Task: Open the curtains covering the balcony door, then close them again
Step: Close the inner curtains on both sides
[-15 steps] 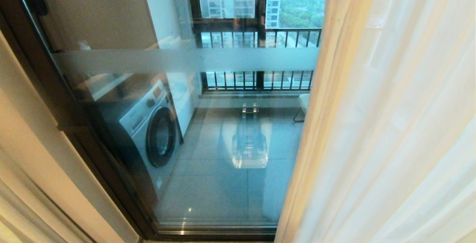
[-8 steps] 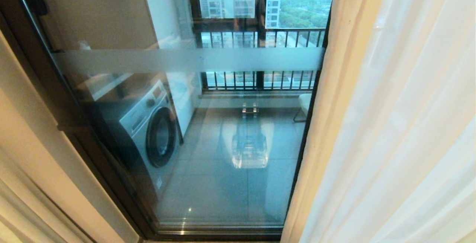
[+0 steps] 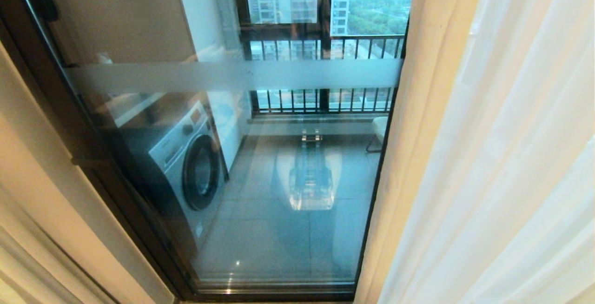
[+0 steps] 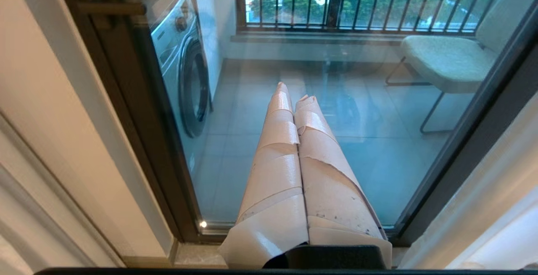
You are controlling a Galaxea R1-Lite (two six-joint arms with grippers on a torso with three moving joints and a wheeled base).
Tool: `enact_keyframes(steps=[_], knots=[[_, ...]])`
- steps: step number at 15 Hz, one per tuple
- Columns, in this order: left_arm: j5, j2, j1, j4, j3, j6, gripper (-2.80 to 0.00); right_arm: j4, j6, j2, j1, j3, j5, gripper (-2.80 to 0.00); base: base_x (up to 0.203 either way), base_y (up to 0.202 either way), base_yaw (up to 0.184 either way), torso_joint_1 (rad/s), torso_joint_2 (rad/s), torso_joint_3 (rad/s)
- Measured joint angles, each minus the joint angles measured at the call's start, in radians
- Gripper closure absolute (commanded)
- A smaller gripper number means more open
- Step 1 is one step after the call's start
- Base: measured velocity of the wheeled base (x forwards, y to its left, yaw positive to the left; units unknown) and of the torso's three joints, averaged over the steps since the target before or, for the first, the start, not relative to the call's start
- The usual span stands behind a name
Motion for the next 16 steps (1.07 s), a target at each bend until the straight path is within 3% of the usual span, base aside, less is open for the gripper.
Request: enact_keyframes(steps=[16], knots=[[0.001,0.000,-0.001,0.001,0.000,-0.002,0.00,-0.001,0.000,0.000,0.000,0.000,0.000,0.00,0.000,0.190,0.001,0.004,0.00,0.002]])
